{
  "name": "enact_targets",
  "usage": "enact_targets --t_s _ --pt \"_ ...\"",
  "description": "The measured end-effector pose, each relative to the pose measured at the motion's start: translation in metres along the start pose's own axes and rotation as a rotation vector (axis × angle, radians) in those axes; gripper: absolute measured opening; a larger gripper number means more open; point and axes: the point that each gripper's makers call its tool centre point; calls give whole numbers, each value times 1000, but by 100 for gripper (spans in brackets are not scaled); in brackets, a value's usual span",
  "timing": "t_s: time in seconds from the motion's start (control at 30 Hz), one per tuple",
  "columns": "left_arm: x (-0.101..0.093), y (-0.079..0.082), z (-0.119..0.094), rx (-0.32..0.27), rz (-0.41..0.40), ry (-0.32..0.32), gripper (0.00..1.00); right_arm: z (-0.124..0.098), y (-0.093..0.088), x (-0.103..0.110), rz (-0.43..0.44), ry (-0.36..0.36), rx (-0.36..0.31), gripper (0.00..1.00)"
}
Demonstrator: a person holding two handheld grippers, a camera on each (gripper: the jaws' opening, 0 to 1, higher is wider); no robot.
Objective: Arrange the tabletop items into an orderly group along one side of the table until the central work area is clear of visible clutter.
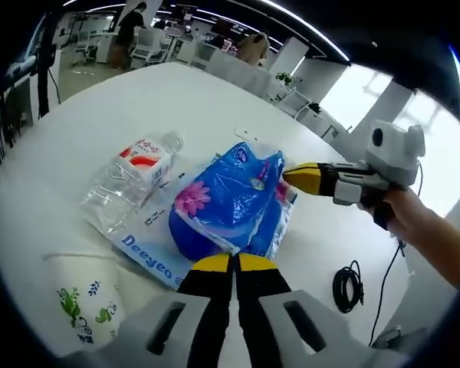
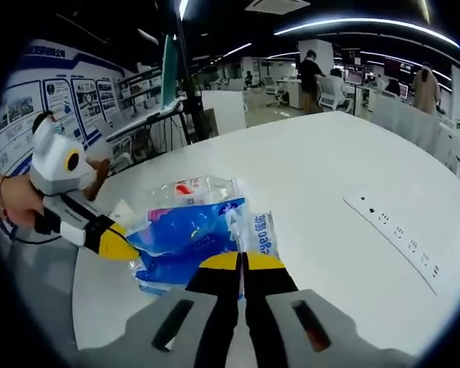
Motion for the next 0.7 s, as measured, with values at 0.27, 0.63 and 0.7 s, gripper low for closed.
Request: enact_targets --t_s 0.27,0.63,0.7 --pt "-19 -1 -4 11 51 -47 0 -26 -1 0 31 -54 -17 0" --pt "-50 2 -9 35 117 -118 0 -66 -4 -6 77 -143 -37 0" --pt "-56 3 -8 38 132 -130 0 -75 -4 -8 93 -162 -47 0"
Point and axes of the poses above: the point that each gripper's makers call its tool centre point, and the gripper's own axes: z roughly forward along the fingers, x roughly to its left, y roughly out of its top, and after that the axes turned 11 degrees about -z, right-handed
